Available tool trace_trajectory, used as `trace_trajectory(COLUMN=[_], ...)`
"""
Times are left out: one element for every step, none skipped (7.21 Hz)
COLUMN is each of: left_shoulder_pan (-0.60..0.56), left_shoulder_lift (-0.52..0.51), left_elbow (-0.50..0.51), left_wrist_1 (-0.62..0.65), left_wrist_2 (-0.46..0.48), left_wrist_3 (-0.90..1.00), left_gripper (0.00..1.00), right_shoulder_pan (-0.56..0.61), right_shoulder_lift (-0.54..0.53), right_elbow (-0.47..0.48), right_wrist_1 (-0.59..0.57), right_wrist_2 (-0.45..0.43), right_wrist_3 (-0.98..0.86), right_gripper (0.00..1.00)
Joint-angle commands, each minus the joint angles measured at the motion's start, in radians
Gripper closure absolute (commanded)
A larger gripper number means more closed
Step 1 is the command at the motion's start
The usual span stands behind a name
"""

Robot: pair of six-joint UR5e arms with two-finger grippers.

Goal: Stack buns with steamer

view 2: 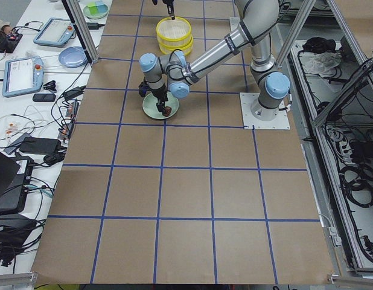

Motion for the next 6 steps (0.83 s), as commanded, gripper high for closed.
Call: trace_trajectory(left_shoulder_pan=[0.001, -0.001, -0.001, -0.001, -0.001, -0.013], left_shoulder_lift=[-0.012, -0.012, -0.014, -0.011, 0.006, 0.02], left_elbow=[-0.001, 0.001, 0.013, 0.018, 0.021, 0.06], left_wrist_1=[0.0, 0.002, 0.002, 0.003, 0.008, -0.009], left_wrist_2=[0.001, 0.001, 0.001, -0.001, -0.002, -0.007], left_wrist_3=[-0.002, -0.002, -0.002, 0.002, 0.0, -0.009], left_gripper=[0.51, 0.67, 0.86, 0.98, 1.0, 1.0], right_shoulder_pan=[0.002, 0.01, 0.014, 0.014, 0.014, 0.014], right_shoulder_lift=[-0.007, -0.008, -0.008, -0.01, -0.014, -0.04], right_elbow=[0.034, 0.044, 0.047, 0.045, 0.038, 0.004], right_wrist_1=[-0.002, -0.008, -0.009, -0.009, -0.014, -0.009], right_wrist_2=[-0.002, -0.022, -0.048, -0.05, -0.05, -0.045], right_wrist_3=[-0.002, -0.002, -0.002, -0.002, -0.002, -0.004], right_gripper=[0.99, 0.93, 0.69, 0.05, 0.0, 0.0])
